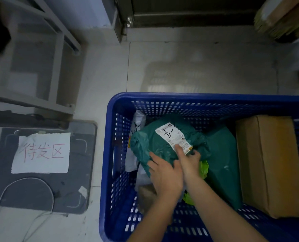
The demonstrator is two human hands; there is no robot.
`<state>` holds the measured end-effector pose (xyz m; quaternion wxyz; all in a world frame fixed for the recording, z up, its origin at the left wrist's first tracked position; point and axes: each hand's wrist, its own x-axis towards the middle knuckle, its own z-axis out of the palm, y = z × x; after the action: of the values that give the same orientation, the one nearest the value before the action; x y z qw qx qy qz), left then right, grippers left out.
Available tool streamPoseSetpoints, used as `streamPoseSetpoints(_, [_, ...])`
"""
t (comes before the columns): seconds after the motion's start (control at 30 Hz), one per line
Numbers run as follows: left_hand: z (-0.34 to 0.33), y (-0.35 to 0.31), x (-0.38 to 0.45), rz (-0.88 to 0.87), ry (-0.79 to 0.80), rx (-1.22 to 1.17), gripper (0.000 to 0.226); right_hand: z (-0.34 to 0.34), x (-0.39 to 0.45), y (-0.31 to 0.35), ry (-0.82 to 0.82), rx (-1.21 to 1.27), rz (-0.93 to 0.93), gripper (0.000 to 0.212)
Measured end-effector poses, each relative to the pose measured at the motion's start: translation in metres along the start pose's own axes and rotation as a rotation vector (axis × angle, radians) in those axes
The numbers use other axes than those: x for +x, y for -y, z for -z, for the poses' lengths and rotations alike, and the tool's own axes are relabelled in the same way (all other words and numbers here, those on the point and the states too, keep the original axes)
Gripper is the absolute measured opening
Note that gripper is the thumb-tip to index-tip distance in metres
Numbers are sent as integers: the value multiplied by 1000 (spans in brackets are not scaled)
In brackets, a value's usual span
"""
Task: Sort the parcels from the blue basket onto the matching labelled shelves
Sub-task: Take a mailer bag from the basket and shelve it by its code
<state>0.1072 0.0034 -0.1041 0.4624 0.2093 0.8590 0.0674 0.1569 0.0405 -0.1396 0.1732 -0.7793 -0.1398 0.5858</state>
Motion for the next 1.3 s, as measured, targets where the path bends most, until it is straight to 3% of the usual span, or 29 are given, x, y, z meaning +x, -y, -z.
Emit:
streamPoseSetpoints(0.07, [-9, -7, -7, 95, 33, -75, 85, 7, 0, -13, -60, 45, -55, 54])
streamPoseSetpoints(0.13, [-13, -7, -6, 166, 40, -147, 84, 12, 3, -27, 19, 60, -147, 52])
streamPoseSetpoints(0.23, [-18, 3, -2, 190, 68, -225, 82, 14, 9, -44, 346, 100, -338, 80])
streamPoseSetpoints(0.3, [-20, 12, 1, 166, 77, -283, 78, 11, 14, -49, 444, 145, -381, 95])
streamPoseSetpoints(0.4, [-9, 23, 11, 137, 188, -254, 57, 8, 20, -54, 377, 181, -403, 90])
streamPoseSetpoints(0.5, [34, 27, 31, 57, 363, 24, 25, 13, 21, -59, 307, 163, -418, 111])
streamPoseSetpoints(0.53, [50, 27, 41, 11, 316, 132, 28, 16, 20, -59, 300, 140, -400, 112])
streamPoseSetpoints(0.63, [82, 28, 75, -160, -57, 276, 31, 31, 12, -55, 347, 78, -366, 89])
streamPoseSetpoints(0.7, [86, 29, 94, -140, 6, 141, 56, 46, 11, -54, 380, 43, -326, 70])
streamPoseSetpoints(0.8, [79, 34, 104, 71, 362, -123, 94, 70, 8, -47, 471, -84, -233, 68])
streamPoseSetpoints(0.87, [72, 41, 99, 174, 546, -282, 92, 83, 9, -43, 523, -195, -218, 79])
streamPoseSetpoints(0.9, [69, 44, 95, 200, 596, -367, 80, 88, 10, -40, 550, -245, -217, 78])
streamPoseSetpoints(0.97, [61, 49, 82, 231, 633, -520, 50, 96, 12, -32, 590, -295, -208, 67])
streamPoseSetpoints(1.07, [49, 59, 66, 246, 612, -667, 60, 105, 8, -24, 604, -277, -148, 48])
streamPoseSetpoints(1.17, [39, 67, 52, 284, 628, -805, 58, 114, -4, -24, 561, -280, -81, 43])
streamPoseSetpoints(1.23, [32, 70, 45, 305, 618, -875, 62, 121, -10, -32, 409, -251, -1, 55])
streamPoseSetpoints(1.3, [25, 71, 39, 299, 570, -951, 80, 129, -15, -43, 135, -96, 116, 62])
